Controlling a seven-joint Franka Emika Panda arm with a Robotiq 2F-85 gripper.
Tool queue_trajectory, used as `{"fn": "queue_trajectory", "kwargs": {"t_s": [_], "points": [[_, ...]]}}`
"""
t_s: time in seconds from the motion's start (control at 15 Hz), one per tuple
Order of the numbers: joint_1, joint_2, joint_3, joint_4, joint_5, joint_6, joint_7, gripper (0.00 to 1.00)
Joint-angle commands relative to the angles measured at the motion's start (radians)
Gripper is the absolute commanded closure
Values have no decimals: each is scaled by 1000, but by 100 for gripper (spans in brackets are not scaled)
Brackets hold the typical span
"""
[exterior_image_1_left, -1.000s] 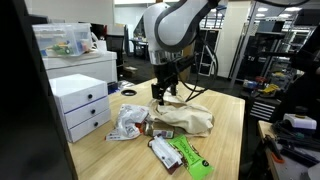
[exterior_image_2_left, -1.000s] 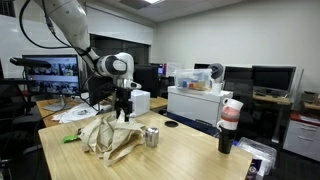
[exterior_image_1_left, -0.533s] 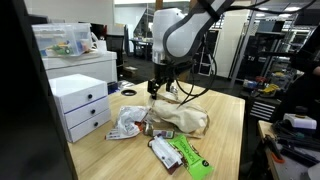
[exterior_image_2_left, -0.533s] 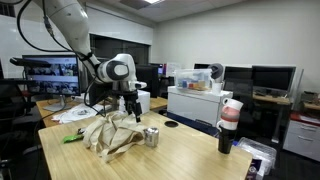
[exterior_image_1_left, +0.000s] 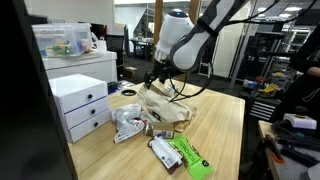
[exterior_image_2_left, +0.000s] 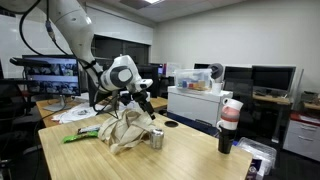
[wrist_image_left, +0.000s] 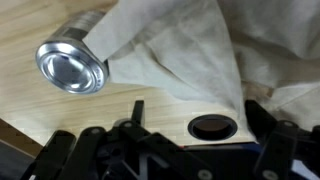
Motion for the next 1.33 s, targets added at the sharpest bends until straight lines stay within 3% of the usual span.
{"fn": "queue_trajectory", "kwargs": {"t_s": [0.0, 0.27, 0.4, 0.87, 1.13, 1.27], "points": [[104, 56, -137, 6, 25, 85, 68, 0], [152, 64, -173, -15, 70, 84, 44, 0], [138, 39, -142, -26, 92, 35, 8, 0], [-52, -94, 124, -41, 158, -356, -242, 0], [-114, -139, 194, -26, 161, -519, -303, 0], [-124, -147, 201, -24, 147, -516, -277, 0]]}}
